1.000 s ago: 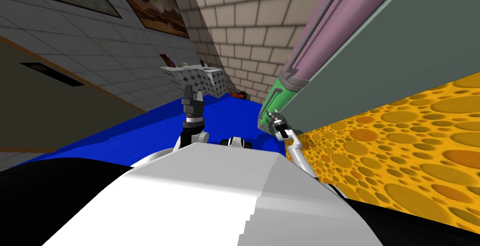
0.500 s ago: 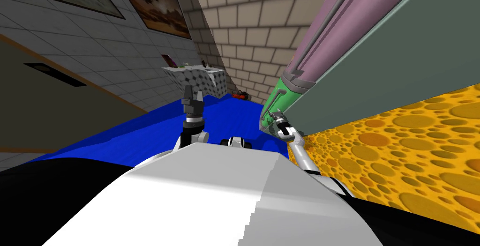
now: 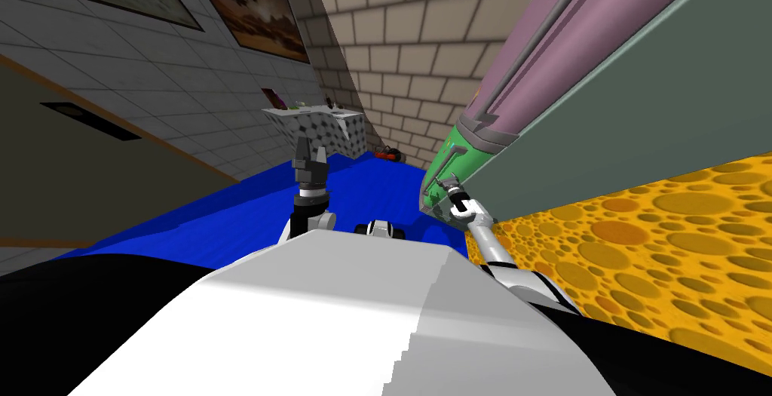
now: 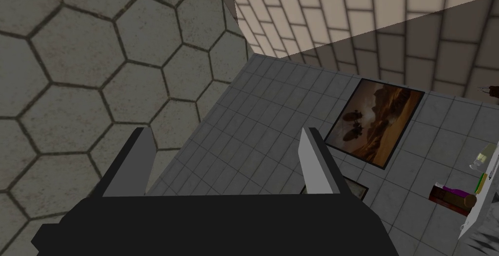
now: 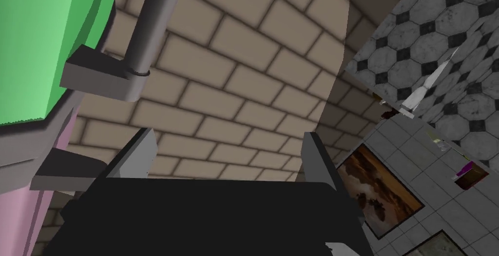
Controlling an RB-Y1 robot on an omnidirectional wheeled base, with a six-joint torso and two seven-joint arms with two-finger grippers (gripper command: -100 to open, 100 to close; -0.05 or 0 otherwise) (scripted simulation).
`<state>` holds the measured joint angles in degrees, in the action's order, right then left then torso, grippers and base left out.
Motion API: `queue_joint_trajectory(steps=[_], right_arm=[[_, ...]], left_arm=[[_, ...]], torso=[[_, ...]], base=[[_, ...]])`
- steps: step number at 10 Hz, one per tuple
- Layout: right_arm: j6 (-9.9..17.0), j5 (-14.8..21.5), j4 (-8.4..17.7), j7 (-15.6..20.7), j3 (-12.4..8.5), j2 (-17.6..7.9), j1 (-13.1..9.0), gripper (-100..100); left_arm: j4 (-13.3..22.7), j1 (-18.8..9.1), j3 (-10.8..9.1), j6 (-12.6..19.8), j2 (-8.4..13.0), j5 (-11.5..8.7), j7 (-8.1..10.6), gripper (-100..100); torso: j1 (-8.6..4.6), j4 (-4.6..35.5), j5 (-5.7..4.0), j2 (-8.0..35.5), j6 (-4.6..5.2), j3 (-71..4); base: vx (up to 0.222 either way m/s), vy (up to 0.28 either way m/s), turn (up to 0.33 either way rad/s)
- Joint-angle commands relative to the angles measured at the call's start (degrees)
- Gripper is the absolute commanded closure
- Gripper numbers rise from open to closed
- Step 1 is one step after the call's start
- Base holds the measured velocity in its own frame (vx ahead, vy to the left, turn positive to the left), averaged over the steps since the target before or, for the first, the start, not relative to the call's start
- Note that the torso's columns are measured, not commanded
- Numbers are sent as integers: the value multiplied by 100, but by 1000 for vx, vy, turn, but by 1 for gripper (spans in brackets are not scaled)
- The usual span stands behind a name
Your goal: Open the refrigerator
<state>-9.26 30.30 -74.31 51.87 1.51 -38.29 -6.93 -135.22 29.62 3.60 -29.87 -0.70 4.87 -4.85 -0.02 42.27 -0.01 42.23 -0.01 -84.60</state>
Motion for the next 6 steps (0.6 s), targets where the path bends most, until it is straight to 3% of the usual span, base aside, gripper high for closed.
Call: queue_joint_trajectory(steps=[1, 2, 5, 6], right_arm=[[199, 230, 373, 311, 65, -202, -272, -100], [199, 230, 373, 311, 65, -202, -272, -100], [513, 660, 1100, 831, 215, -541, -894, -100], [513, 660, 1115, 831, 215, -541, -894, -100]], left_arm=[[0, 0, 0, 0, 0, 0, 0, 0], [0, 0, 0, 0, 0, 0, 0, 0], [0, 0, 0, 0, 0, 0, 0, 0], [0, 0, 0, 0, 0, 0, 0, 0]], torso=[[13, -1, 4, 0, 1, -1], [3, 1, 1, 7, 2, 4], [2, -1, 1, -3, 0, -2], [10, -3, 3, -7, 2, -5]], base=[[58, 65, 4], [29, 17, 0], [68, 34, 16], [61, 44, 1]])
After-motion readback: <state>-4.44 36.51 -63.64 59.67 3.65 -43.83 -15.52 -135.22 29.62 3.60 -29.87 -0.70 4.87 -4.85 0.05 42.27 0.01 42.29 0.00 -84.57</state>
